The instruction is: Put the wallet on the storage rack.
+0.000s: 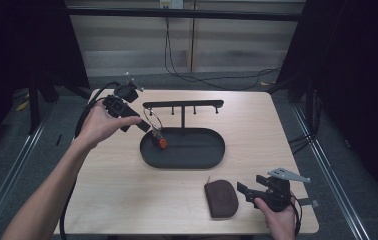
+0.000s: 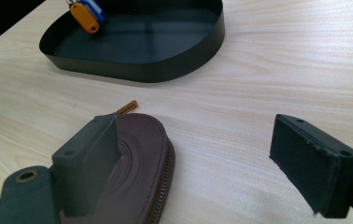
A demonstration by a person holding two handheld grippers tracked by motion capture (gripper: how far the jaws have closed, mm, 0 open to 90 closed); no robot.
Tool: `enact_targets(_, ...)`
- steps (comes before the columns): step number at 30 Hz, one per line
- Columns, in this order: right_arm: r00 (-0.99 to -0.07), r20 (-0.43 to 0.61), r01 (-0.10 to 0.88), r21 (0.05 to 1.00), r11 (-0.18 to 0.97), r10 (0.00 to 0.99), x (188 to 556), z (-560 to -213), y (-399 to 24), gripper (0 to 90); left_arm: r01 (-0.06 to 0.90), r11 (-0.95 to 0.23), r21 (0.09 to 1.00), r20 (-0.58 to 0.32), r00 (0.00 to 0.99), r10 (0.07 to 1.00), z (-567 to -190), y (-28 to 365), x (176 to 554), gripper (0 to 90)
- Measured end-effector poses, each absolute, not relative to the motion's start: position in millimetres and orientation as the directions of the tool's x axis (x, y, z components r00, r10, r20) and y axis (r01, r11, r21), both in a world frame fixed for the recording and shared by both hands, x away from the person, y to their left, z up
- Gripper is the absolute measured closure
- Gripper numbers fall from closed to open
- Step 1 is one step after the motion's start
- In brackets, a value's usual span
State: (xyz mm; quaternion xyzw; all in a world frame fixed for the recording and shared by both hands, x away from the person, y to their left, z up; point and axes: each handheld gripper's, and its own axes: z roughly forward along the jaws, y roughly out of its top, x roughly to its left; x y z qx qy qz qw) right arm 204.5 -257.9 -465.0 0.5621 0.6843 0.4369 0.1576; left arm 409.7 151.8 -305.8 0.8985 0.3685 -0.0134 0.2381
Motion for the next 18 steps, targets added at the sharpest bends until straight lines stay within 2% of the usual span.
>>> enact_targets(9, -0.313, 0.277, 0.631, 0.775, -0.019, 0.909, 203, -465, -258, 15.3, 0.664, -0.599, 0.448, -0.222, 0.731, 0.645, -325, 159, 390, 32.7)
enact_targets(14, -0.317, 0.277, 0.635, 0.772, -0.014, 0.907, 204, -465, -258, 15.3, 0.642, -0.593, 0.486, -0.232, 0.749, 0.62, -338, 166, 381, 26.6)
enact_targets(18, -0.32, 0.278, 0.635, 0.773, -0.012, 0.906, 204, -465, -258, 15.3, 0.652, -0.584, 0.484, -0.248, 0.742, 0.622, -352, 174, 373, 21.9)
